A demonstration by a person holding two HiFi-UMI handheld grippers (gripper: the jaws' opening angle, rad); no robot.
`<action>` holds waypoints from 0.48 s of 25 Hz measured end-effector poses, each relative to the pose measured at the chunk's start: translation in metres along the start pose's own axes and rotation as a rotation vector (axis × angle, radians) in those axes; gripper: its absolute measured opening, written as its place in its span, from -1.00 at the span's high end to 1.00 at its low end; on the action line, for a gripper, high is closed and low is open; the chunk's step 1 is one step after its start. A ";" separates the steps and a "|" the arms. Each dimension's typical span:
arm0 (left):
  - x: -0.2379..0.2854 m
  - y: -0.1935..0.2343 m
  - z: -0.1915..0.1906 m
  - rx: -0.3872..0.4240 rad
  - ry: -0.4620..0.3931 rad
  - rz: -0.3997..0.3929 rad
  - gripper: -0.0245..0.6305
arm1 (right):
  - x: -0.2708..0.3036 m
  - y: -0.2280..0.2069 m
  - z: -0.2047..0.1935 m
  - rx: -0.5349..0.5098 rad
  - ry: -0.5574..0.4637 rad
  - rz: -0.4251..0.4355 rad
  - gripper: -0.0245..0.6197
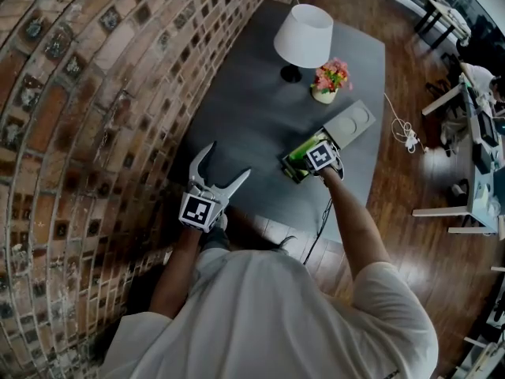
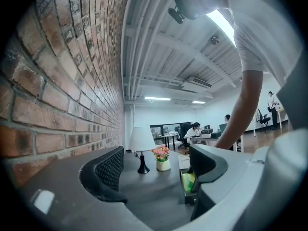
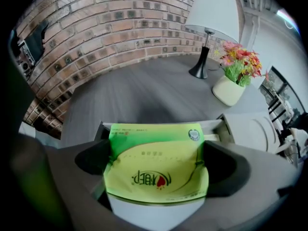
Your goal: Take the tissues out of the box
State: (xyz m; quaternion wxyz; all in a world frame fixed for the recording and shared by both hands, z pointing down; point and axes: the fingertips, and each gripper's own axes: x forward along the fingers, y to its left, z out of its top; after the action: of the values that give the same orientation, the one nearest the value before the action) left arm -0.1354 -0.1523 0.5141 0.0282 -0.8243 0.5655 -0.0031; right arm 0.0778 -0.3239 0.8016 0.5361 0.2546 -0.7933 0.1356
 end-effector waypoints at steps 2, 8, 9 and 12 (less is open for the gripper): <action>-0.003 -0.001 0.000 0.006 0.012 0.004 -0.33 | 0.000 0.004 -0.004 0.016 0.022 0.018 -0.97; -0.008 -0.003 -0.002 0.001 0.015 0.020 -0.32 | -0.011 0.002 0.001 0.029 -0.045 -0.019 -0.79; -0.008 -0.003 -0.001 -0.006 0.012 0.023 -0.32 | -0.013 0.003 0.001 0.037 -0.059 -0.016 -0.77; -0.010 -0.003 -0.001 -0.013 0.001 0.026 -0.32 | -0.022 0.005 -0.001 0.057 -0.094 -0.014 -0.76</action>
State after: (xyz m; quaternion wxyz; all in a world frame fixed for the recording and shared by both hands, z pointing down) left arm -0.1358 -0.1418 0.5152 0.0226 -0.8169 0.5763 0.0004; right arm 0.0825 -0.3139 0.7819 0.4918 0.2815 -0.8116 0.1425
